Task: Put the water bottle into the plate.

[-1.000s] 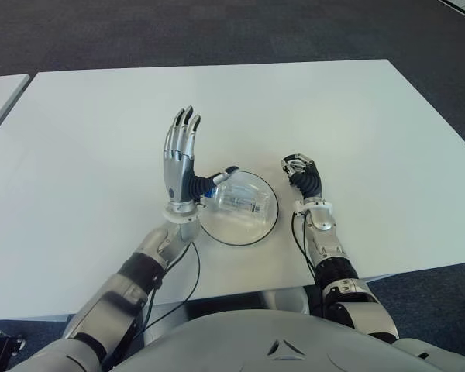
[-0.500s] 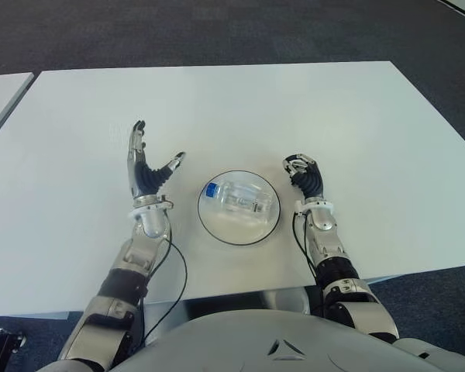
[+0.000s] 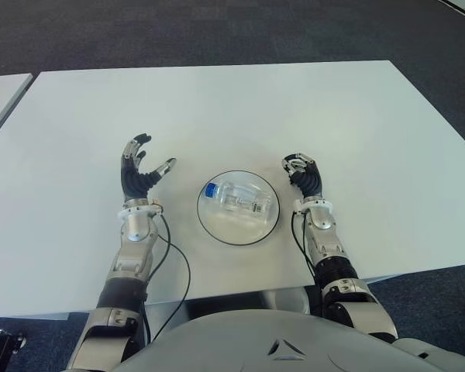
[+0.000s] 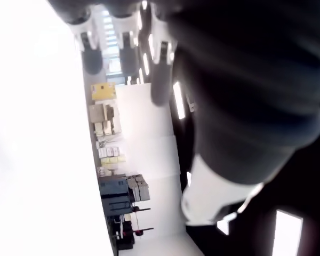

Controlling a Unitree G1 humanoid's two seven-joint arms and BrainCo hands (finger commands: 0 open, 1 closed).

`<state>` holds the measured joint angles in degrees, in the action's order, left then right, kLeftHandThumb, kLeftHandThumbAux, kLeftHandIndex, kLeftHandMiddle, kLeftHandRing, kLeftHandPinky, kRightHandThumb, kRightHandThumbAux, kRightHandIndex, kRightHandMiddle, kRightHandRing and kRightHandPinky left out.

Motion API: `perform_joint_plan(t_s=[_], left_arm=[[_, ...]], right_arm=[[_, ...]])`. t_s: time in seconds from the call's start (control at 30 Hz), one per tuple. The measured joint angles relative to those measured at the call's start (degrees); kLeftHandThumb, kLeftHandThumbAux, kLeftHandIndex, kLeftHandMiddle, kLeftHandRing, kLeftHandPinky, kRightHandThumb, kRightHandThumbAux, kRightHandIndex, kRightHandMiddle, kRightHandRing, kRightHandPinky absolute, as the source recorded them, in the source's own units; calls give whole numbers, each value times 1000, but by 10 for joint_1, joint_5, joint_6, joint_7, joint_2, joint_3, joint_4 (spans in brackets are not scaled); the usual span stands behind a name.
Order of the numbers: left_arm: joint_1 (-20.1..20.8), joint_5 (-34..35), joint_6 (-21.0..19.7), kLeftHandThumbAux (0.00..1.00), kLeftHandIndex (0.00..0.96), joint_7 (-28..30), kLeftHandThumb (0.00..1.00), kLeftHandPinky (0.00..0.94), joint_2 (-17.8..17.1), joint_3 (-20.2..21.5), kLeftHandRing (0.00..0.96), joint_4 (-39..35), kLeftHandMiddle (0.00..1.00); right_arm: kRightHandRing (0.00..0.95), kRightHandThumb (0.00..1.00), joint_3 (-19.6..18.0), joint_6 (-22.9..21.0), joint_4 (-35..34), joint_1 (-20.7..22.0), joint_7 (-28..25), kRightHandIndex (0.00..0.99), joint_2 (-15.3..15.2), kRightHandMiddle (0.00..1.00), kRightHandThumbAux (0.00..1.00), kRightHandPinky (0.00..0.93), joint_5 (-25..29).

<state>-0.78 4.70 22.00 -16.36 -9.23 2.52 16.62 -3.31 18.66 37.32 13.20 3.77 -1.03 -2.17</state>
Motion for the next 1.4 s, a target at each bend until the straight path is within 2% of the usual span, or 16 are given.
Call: perform_joint_plan(t_s=[0.03,0.07,0.13,0.23,0.4,0.67,0.83,1.1,1.4], left_arm=[[-1,8,-1,943,334,9,223,383,3,5,323,0,340],[-1,15,-2,863,366,19,394,412,6,11,358,2,372],[-2,25,-7,778,399,34,576,444,12,19,395,7,405],[-2,33,-17,737,417,49,662,469,19,29,435,14,441],[-4,46,-29,717,428,76,700,516,29,40,506,17,516],[-4,66,-48,711,434,142,709,590,32,53,590,38,601],[-1,68,-77,711,436,167,710,634,31,59,642,50,656],[19,65,-97,711,437,175,710,641,29,67,661,77,682],[47,55,-85,711,437,180,709,626,27,71,652,126,674]], right_arm=[[785,703,0,0,0,0,0,439,0,807,727,772,0],[785,703,0,0,-1,-1,0,439,0,807,727,773,0],[785,703,0,0,-1,-1,0,439,0,808,727,773,0],[785,703,0,0,-1,-1,0,439,0,807,727,773,1],[789,703,0,0,-1,-1,0,439,0,811,727,775,1],[795,703,-1,-1,-2,-1,0,439,0,816,727,777,1],[796,703,-1,-3,-3,-1,0,439,0,817,727,779,2],[797,702,-2,-3,-2,-1,-1,439,0,818,727,779,2],[790,703,-2,-3,-1,-1,-5,439,0,811,727,777,2]])
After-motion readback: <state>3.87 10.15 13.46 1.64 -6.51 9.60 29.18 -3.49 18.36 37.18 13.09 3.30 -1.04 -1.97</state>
